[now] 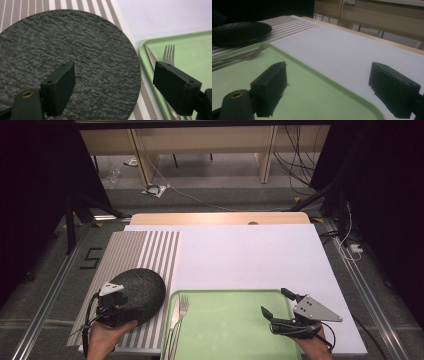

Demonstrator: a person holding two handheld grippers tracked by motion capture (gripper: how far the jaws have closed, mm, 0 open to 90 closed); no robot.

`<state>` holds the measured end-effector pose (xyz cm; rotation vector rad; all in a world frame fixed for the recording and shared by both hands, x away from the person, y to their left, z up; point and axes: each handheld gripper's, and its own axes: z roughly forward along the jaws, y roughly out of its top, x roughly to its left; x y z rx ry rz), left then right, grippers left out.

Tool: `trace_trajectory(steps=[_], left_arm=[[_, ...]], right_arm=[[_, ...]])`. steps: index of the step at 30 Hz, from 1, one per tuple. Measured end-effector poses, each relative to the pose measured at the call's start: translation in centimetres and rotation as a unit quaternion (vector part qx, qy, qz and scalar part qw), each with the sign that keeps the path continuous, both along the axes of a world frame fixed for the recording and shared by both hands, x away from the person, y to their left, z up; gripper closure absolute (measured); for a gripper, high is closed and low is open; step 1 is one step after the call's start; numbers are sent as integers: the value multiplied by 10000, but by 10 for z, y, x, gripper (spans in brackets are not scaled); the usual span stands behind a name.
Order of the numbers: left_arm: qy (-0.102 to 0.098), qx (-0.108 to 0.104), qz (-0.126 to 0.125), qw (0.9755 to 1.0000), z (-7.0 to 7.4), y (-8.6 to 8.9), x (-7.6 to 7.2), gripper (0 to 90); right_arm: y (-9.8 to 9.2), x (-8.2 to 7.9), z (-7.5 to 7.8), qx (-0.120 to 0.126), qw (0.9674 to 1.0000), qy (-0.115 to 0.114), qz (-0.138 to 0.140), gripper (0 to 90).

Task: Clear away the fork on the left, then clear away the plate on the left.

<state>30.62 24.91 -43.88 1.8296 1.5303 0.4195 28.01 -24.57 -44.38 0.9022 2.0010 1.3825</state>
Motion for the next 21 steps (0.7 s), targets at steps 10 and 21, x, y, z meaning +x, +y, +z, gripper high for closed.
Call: trace_trajectory(steps=[10,21], left_arm=[[81,-139,361,9992,-7,13,-8,178],[68,-302,695,9971,-11,29,-17,175]], right_arm=[[1,-1,0,-19,10000,6,6,160],[2,0,0,-12,10000,12,24,160]])
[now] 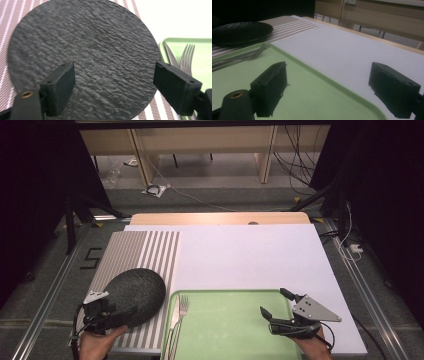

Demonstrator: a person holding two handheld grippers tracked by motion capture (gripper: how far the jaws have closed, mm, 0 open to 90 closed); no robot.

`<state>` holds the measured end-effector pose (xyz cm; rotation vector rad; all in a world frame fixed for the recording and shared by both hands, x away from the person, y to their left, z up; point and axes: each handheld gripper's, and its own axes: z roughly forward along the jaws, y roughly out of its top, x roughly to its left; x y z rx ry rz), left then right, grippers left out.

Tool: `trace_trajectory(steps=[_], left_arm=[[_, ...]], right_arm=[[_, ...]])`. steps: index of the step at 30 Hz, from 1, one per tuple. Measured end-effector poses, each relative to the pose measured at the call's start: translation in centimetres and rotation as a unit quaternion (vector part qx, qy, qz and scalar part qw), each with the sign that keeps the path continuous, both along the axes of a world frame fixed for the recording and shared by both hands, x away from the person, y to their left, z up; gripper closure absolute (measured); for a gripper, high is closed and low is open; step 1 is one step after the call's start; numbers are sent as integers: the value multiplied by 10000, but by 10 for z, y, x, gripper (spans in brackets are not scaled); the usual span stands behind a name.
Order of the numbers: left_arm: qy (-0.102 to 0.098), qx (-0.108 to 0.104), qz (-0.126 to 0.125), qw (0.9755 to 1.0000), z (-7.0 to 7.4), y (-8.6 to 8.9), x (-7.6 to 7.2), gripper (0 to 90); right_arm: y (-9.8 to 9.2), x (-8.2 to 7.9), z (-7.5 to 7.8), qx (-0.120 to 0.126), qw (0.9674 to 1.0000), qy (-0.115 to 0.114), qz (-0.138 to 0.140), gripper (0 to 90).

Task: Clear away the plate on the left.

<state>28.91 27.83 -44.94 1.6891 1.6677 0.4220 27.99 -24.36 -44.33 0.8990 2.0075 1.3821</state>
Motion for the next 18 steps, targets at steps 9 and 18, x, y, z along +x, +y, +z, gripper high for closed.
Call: trace_trajectory(steps=[9,18], left_arm=[[-14,-45,316,9995,-2,14,-5,175],[73,-159,687,9975,-4,24,-11,172]], right_arm=[[2,-1,0,-47,10000,-4,13,160],[2,-1,0,-22,10000,-45,8,160]])
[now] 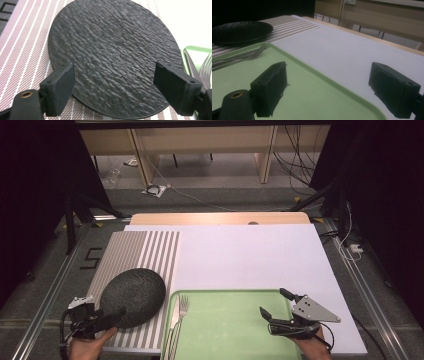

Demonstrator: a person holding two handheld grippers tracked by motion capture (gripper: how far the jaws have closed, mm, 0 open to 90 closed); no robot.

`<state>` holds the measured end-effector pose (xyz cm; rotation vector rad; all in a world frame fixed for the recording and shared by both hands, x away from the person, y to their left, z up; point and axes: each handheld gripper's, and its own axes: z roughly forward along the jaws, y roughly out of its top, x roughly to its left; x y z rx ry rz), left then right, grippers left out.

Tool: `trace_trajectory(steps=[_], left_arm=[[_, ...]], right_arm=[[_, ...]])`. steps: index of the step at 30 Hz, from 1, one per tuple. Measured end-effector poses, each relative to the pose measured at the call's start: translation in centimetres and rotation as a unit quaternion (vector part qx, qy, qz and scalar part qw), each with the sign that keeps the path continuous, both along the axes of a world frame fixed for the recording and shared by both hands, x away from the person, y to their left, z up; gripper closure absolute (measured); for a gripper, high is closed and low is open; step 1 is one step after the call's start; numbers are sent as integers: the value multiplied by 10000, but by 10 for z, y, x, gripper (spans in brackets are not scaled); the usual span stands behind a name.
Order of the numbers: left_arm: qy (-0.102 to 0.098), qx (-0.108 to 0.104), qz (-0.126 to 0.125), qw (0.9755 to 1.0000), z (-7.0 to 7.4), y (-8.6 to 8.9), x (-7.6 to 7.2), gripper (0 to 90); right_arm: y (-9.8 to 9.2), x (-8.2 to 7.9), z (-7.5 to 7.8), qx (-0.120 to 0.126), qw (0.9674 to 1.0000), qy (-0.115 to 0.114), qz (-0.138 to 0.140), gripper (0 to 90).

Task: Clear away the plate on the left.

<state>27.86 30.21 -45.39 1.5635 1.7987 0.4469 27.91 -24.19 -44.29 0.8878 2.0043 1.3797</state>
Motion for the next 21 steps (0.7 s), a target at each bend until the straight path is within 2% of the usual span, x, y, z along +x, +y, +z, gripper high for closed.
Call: trace_trajectory(steps=[3,5,8,12,15,21], left_arm=[[62,-38,50,10000,-1,2,-2,173],[108,16,109,9999,-1,3,-4,180],[133,-64,192,9997,-2,6,-6,180],[216,-402,262,9986,-7,12,-8,176],[318,-694,382,9964,-12,18,-8,176],[395,-968,482,9934,-16,22,-9,169]], right_arm=[[0,0,0,-5,10000,11,-8,160],[0,0,0,-11,10000,4,-5,160],[1,0,0,-5,10000,-22,4,160],[1,-1,0,-26,10000,4,-4,160],[1,-1,1,-43,10000,0,-6,160],[1,-1,1,-17,10000,-20,-3,160]])
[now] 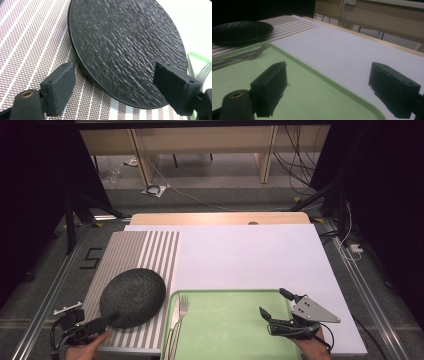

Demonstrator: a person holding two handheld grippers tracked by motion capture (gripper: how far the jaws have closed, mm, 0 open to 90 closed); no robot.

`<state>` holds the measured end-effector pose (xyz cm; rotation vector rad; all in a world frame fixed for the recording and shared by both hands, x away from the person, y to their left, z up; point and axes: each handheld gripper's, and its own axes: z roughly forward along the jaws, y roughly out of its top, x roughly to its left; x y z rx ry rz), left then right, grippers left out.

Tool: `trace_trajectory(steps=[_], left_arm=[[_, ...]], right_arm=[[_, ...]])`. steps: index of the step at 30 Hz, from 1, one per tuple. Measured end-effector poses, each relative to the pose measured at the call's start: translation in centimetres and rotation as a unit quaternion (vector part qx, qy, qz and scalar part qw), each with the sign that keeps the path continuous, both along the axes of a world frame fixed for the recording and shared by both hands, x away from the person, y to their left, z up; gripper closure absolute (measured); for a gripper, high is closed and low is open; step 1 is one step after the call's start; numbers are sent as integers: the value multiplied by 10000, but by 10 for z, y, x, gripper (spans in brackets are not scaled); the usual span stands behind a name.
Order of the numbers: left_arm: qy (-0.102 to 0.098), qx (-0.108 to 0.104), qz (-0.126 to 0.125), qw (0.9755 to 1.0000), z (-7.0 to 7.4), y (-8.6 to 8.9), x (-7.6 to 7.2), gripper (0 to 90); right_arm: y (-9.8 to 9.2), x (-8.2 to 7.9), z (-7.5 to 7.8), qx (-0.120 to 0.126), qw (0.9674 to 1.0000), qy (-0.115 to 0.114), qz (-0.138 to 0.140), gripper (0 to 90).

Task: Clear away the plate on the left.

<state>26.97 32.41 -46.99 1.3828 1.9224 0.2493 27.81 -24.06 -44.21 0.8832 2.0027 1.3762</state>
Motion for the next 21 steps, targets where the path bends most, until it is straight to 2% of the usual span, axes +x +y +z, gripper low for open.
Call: trace_trajectory(steps=[7,10,12,14,17,18,20,21], left_arm=[[111,-425,124,9990,-5,1,0,167],[112,-735,207,9970,-8,2,-1,168],[105,-832,249,9962,-8,3,-2,169],[118,-1080,313,9936,-11,4,-3,170],[121,-1294,383,9908,-13,5,-4,171],[94,-1418,462,9888,-14,5,-4,173],[106,-1528,490,9870,-15,5,-5,178],[88,-1661,542,9846,-16,4,-5,180]], right_arm=[[0,0,0,-18,10000,19,-3,160],[0,0,0,-23,10000,21,9,160],[0,0,0,-15,10000,15,0,160],[0,0,0,-28,10000,19,2,160],[1,0,0,-21,10000,2,8,160],[1,0,0,-27,10000,8,5,161],[1,0,0,-31,10000,18,1,161],[1,0,0,-31,10000,17,3,160]])
